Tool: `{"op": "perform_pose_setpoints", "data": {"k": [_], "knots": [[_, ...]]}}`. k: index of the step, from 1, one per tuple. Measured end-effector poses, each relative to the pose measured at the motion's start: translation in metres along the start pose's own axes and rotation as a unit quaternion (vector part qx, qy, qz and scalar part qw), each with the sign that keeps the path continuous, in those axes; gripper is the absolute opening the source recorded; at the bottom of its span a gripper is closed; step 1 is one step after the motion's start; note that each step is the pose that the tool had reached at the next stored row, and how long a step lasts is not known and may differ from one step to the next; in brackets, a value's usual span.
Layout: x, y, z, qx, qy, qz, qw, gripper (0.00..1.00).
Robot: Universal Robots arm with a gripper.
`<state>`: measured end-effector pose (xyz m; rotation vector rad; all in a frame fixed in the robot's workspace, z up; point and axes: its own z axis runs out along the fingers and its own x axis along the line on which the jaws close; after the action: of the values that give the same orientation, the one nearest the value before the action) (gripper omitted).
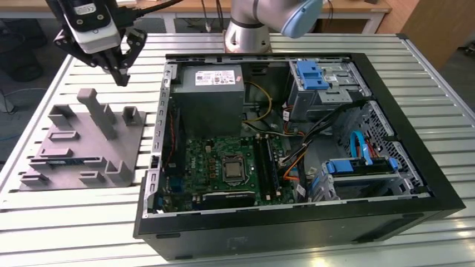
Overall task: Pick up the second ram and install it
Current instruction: 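Reach for the second ram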
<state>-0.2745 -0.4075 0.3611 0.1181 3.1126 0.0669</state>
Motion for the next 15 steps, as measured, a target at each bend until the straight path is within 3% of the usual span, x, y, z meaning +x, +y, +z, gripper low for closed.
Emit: {"op": "perform_pose_setpoints", "data": {"k": [4,11,15], "knots": [[0.0068,-0.0027,0.007,0.0,0.0001,0.0,1.0,0.1],[0.0368,-0.0081,0.0141,0.0,0.0,0.0,1.0,0.1],[0.0505,-0.0128,0.017,0.0,0.0001,0.0,1.0,0.1]]}}
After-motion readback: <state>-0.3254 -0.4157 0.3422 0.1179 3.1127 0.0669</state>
